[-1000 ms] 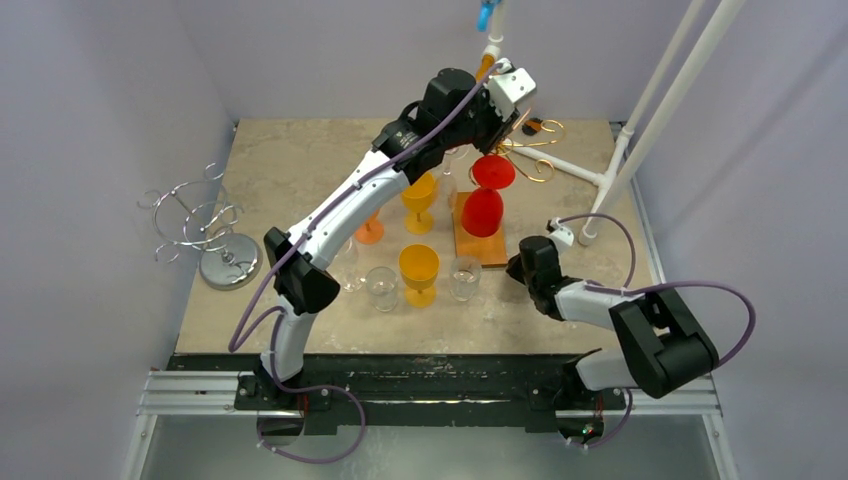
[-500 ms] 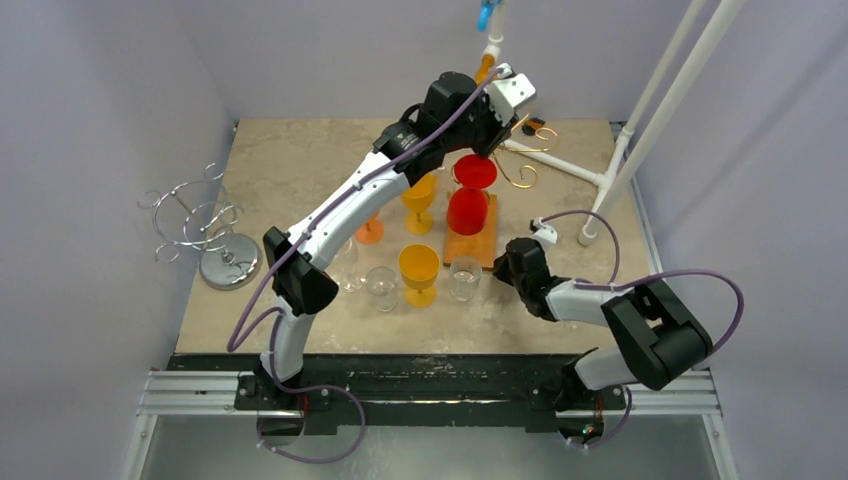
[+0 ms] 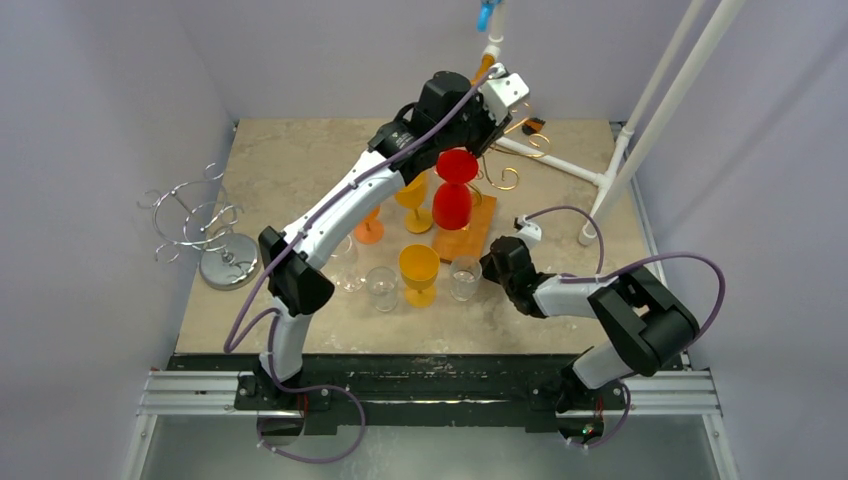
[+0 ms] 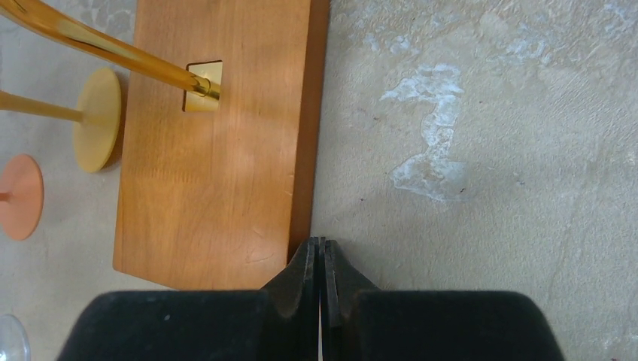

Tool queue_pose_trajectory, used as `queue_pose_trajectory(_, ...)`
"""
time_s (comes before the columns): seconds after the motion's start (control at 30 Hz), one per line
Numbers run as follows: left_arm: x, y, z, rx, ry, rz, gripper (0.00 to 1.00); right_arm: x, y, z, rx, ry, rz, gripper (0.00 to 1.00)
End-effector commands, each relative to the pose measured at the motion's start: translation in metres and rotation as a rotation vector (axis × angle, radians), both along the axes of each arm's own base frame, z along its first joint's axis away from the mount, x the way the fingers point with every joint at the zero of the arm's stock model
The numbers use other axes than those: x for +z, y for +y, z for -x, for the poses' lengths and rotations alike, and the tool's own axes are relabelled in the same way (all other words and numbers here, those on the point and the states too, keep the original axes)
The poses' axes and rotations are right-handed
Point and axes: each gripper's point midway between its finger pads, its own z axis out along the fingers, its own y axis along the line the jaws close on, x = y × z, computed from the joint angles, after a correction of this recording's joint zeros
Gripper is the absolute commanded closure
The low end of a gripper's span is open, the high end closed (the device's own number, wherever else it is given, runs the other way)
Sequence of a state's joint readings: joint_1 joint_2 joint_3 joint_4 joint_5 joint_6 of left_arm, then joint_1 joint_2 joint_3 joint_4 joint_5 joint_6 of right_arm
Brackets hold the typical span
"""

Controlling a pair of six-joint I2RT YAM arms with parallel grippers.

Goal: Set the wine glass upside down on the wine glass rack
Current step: Adjust the wine rack at the center of the board.

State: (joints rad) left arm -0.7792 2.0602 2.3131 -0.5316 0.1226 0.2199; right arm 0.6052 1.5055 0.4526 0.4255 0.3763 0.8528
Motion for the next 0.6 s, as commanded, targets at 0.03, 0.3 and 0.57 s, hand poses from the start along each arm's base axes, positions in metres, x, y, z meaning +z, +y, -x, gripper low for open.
queue_pose_trajectory(0.03,0.025,-0.003,0.011,-0.033,-0.019,0.054,0.74,-0.004,0.005,0.009,0.009,0.041,-0.004,1.00)
queue_pose_trajectory(0.3,0.051,-0.014,-0.011,0.043,-0.117,0.163,0.74,-0.007,0.002,0.013,0.010,0.045,0.001,1.00)
queue_pose_trajectory(0.57,0.037,-0.022,-0.028,0.108,-0.174,0.116,0.74,-0.005,0.003,0.013,0.017,0.038,-0.007,1.00)
